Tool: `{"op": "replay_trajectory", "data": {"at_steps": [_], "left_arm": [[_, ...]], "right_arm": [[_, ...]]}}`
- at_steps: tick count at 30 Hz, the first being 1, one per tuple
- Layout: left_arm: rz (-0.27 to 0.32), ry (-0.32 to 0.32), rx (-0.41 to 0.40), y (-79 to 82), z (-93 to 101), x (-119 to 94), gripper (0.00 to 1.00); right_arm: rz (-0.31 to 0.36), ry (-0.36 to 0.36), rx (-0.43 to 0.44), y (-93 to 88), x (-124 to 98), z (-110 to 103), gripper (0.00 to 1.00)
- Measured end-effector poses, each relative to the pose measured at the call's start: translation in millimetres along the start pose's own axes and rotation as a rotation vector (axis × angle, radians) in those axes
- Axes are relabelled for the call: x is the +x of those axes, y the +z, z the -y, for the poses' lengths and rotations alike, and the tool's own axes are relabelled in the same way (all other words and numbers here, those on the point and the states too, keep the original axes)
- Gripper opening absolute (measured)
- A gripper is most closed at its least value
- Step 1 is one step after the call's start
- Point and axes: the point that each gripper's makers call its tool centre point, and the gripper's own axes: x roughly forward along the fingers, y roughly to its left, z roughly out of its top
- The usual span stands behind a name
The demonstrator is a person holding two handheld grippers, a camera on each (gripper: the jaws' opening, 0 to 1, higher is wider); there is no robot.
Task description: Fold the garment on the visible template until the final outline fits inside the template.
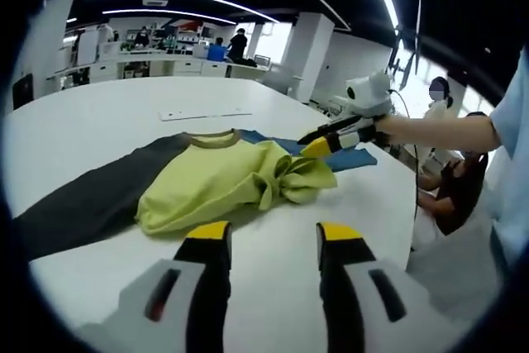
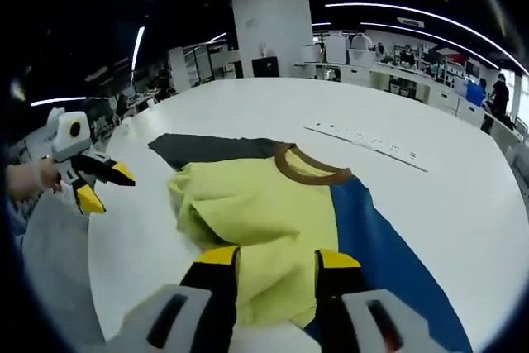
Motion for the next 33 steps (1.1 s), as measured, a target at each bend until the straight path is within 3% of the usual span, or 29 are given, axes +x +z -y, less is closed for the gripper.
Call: {"op": "replay_trajectory", "data": {"at_steps": [7, 18, 20, 33], "left_arm": [[-0.014, -0.010, 0.009, 4.2, -0.4, 14.5, 0.36], [-0.040, -0.024, 0.056, 3.6, 4.0, 62.8, 0.28], [-0.067, -0.015, 0.067, 0.4, 3.5, 69.1, 0.27], [-0.078, 0.064, 0.096, -8.4, -9.1, 90.5, 0.18]], "right_arm": [[0.028, 0.002, 0.065, -8.7, -14.3, -10.1, 0.37], [0.006, 0.011, 0.083, -31.6, -23.8, -26.0, 0.35], [0.003, 0.009, 0.074, -34.9, -25.0, -27.6, 0.35], [0.004, 0.019, 0.164, -44.5, -19.7, -33.3, 0.29]]}}
